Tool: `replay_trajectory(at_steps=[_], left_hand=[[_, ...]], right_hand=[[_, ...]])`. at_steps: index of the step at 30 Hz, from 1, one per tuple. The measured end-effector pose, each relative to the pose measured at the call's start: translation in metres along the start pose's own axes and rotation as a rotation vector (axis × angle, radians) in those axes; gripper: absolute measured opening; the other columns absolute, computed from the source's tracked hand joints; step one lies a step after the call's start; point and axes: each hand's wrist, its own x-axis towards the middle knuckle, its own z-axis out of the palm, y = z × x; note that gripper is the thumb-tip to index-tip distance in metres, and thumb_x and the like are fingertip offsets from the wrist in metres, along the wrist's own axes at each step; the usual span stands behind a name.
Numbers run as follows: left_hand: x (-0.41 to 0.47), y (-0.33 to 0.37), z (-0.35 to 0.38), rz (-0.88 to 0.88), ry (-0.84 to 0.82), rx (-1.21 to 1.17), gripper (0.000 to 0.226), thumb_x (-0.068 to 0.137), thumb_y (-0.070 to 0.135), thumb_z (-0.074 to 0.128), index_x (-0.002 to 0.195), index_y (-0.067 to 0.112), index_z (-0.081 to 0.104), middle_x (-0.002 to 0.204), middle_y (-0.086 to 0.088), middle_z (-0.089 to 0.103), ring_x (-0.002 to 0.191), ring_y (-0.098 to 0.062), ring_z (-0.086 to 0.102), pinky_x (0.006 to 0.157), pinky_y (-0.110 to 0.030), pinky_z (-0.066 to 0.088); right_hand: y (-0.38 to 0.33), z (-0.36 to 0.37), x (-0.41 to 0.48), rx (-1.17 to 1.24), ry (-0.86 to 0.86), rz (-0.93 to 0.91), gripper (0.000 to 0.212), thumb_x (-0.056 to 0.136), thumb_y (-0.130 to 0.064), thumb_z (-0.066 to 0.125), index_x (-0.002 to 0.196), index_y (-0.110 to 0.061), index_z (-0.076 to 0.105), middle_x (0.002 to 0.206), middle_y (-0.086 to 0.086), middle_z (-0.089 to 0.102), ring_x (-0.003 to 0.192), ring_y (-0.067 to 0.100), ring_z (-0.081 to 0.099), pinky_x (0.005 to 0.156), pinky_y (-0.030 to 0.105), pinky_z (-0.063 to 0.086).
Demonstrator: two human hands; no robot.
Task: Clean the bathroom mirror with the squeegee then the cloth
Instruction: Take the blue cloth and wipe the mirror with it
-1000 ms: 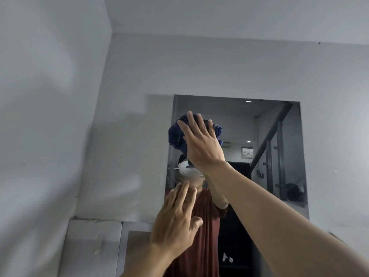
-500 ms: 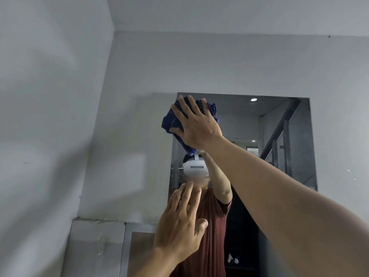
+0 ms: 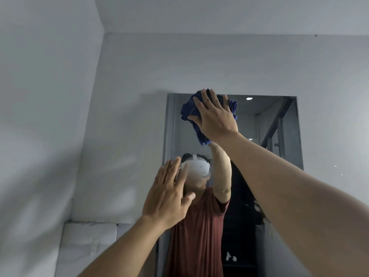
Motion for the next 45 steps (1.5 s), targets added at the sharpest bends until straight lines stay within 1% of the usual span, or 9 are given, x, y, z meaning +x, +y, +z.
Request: replay_trajectory(at_steps=[4, 10, 14, 19, 23, 32, 36, 42, 45], left_hand=[[-0.001, -0.002, 0.003, -0.002, -0.008, 0.004, 0.083, 0.095, 0.061, 0.043, 0.161, 0.022, 0.01, 0.169, -0.008, -0.001, 0.155, -0.025, -0.005, 0.124, -0.041, 0.006], [0.0, -0.002, 0.002, 0.0, -0.002, -0.005, 0.085, 0.094, 0.061, 0.049, 0.161, 0.022, 0.013, 0.169, -0.008, 0.006, 0.155, -0.027, 0.003, 0.122, -0.043, 0.019], [0.0, -0.001, 0.002, -0.005, -0.022, 0.018, 0.084, 0.094, 0.064, 0.04, 0.161, 0.022, 0.012, 0.169, -0.009, 0.005, 0.156, -0.027, 0.002, 0.124, -0.044, 0.019], [0.001, 0.0, -0.003, 0.008, -0.017, 0.032, 0.086, 0.092, 0.061, 0.049, 0.16, 0.018, 0.019, 0.168, -0.012, 0.014, 0.155, -0.03, 0.009, 0.122, -0.046, 0.025], [0.006, 0.004, -0.006, 0.052, -0.005, 0.023, 0.089, 0.087, 0.055, 0.056, 0.16, 0.015, 0.021, 0.166, -0.013, 0.019, 0.155, -0.03, 0.014, 0.121, -0.048, 0.03], [0.008, 0.012, -0.006, 0.06, 0.007, 0.026, 0.08, 0.091, 0.054, 0.043, 0.158, 0.014, 0.027, 0.165, -0.014, 0.021, 0.154, -0.031, 0.014, 0.122, -0.047, 0.024], [0.009, 0.013, -0.009, 0.048, -0.019, 0.035, 0.081, 0.09, 0.056, 0.044, 0.158, 0.016, 0.027, 0.165, -0.013, 0.023, 0.153, -0.033, 0.017, 0.122, -0.048, 0.025], [0.022, 0.008, -0.032, 0.099, -0.035, 0.074, 0.067, 0.089, 0.052, 0.044, 0.144, 0.016, 0.05, 0.147, -0.011, 0.044, 0.134, -0.031, 0.043, 0.103, -0.047, 0.047], [0.037, 0.003, -0.042, 0.14, -0.007, 0.071, 0.056, 0.087, 0.048, 0.044, 0.13, 0.016, 0.06, 0.137, -0.009, 0.049, 0.122, -0.032, 0.049, 0.092, -0.047, 0.05]], right_hand=[[0.025, -0.001, -0.009, -0.015, -0.013, 0.065, 0.066, 0.104, -0.055, 0.033, 0.157, -0.016, 0.03, 0.167, 0.012, 0.021, 0.155, 0.034, 0.014, 0.124, 0.056, 0.01], [0.063, -0.008, -0.03, 0.007, -0.011, 0.155, 0.062, 0.107, -0.048, 0.028, 0.16, -0.017, 0.019, 0.169, 0.011, 0.012, 0.156, 0.031, 0.005, 0.126, 0.054, 0.004], [0.091, -0.014, -0.039, 0.074, 0.03, 0.232, 0.055, 0.106, -0.046, 0.028, 0.148, -0.012, 0.033, 0.168, 0.013, 0.015, 0.156, 0.031, 0.006, 0.126, 0.054, 0.005], [0.128, -0.018, -0.049, 0.103, 0.049, 0.33, 0.049, 0.107, -0.045, 0.033, 0.141, -0.01, 0.04, 0.166, 0.021, 0.015, 0.155, 0.036, 0.009, 0.125, 0.056, 0.007], [0.153, -0.02, -0.066, 0.067, 0.063, 0.394, 0.052, 0.107, -0.045, 0.033, 0.148, -0.013, 0.038, 0.166, 0.02, 0.019, 0.155, 0.036, 0.012, 0.124, 0.056, 0.011], [0.154, -0.01, -0.13, 0.069, 0.059, 0.457, 0.055, 0.107, -0.036, 0.033, 0.156, -0.012, 0.03, 0.167, 0.019, 0.018, 0.154, 0.036, 0.015, 0.124, 0.054, 0.016], [0.148, -0.006, -0.158, 0.127, 0.029, 0.467, 0.05, 0.106, -0.029, 0.038, 0.152, -0.008, 0.033, 0.167, 0.019, 0.015, 0.156, 0.035, 0.01, 0.126, 0.049, 0.007], [0.138, -0.004, -0.179, 0.144, -0.02, 0.486, 0.045, 0.107, -0.022, 0.038, 0.147, -0.003, 0.037, 0.167, 0.021, 0.012, 0.156, 0.035, 0.006, 0.126, 0.053, 0.007], [0.126, -0.001, -0.189, 0.136, -0.022, 0.517, 0.045, 0.107, -0.026, 0.034, 0.146, -0.005, 0.038, 0.166, 0.021, 0.015, 0.155, 0.036, 0.01, 0.125, 0.057, 0.011]])
